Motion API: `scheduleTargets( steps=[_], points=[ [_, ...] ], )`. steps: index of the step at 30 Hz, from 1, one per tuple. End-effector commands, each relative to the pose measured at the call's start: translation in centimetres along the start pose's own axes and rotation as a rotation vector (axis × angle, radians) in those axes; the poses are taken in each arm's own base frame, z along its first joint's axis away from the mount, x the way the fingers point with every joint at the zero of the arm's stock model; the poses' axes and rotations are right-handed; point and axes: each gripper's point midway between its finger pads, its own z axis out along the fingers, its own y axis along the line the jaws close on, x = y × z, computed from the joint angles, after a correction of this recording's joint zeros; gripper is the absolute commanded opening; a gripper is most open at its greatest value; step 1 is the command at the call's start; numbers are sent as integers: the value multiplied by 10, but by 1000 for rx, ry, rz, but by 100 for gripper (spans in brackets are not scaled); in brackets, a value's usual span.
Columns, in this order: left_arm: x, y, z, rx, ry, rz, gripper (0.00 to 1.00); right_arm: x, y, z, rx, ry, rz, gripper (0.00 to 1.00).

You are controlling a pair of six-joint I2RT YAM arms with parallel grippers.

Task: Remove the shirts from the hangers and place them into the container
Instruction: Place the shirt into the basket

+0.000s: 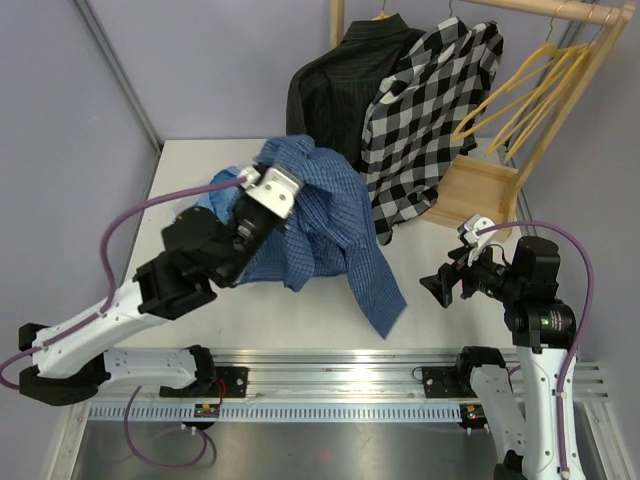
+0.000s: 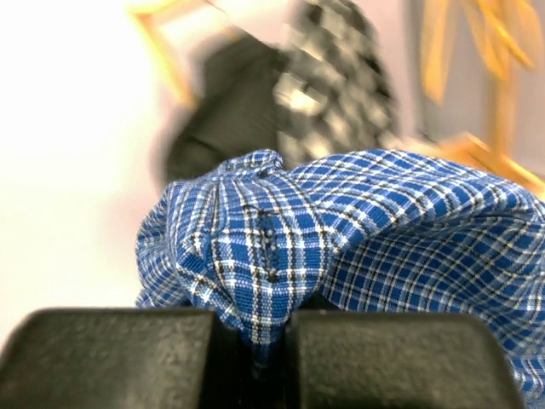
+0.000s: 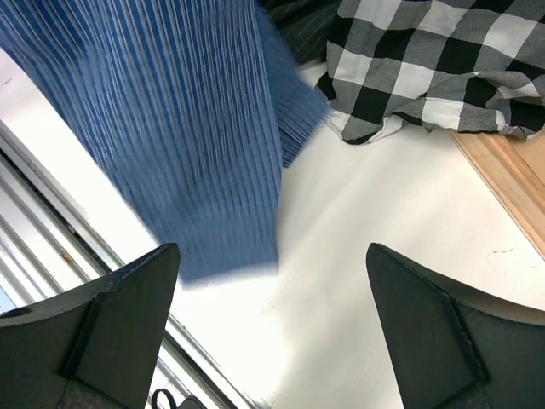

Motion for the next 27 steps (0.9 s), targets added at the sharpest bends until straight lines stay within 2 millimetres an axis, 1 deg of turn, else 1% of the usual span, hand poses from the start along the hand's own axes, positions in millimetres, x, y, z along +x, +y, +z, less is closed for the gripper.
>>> scheduleTargets(
  steps=[1,2,3,4,5,8,9,10,11,12,15,16,17,20,21,22,23,27],
  points=[
    [-54,87,-18,-248,-76,24,0,-5,-9,1,37,-21,-8,99],
    [-78,110,-28,-294,-124,-4,0,-5,-10,1,40,-21,-7,99],
    [-88,121,-30,-322,-141,-5,0,-5,-10,1,41,-20,-5,99],
    [-96,136,-33,-366,-155,-10,0,-4,-10,1,41,-20,-5,99],
    [-117,155,-41,-407,-199,-30,0,-5,-10,1,41,-21,-5,99],
    [-146,186,-52,-501,-264,-51,0,-5,-11,1,45,-19,-1,100],
    [-161,197,-55,-534,-292,-53,0,-5,-11,1,44,-19,-3,99],
    [-167,206,-57,-566,-305,-51,0,-5,-11,1,45,-19,-1,100],
    [-181,217,-57,-605,-326,-41,0,-5,-11,1,47,-21,-3,99],
    [-188,220,-57,-618,-335,-34,0,-5,-11,1,47,-20,-3,99],
    [-202,235,-54,-680,-337,22,0,-5,-11,0,49,-22,-3,99],
    [-206,238,-48,-698,-341,35,0,-5,-11,0,50,-22,-4,99],
    [-211,242,-49,-725,-368,54,0,-4,-11,0,50,-21,-2,99],
    [-215,251,-48,-763,-396,51,0,-4,-11,0,50,-22,-3,99],
    [-216,258,-49,-786,-408,47,0,-4,-12,0,51,-21,-1,99],
    [-218,258,-44,-778,-425,48,0,-5,-12,0,52,-21,-3,99],
    [-222,261,-46,-780,-456,25,0,-4,-12,0,50,-20,-2,99],
    [-226,269,-39,-810,-499,23,0,-4,-11,0,50,-21,-3,99]
  ],
)
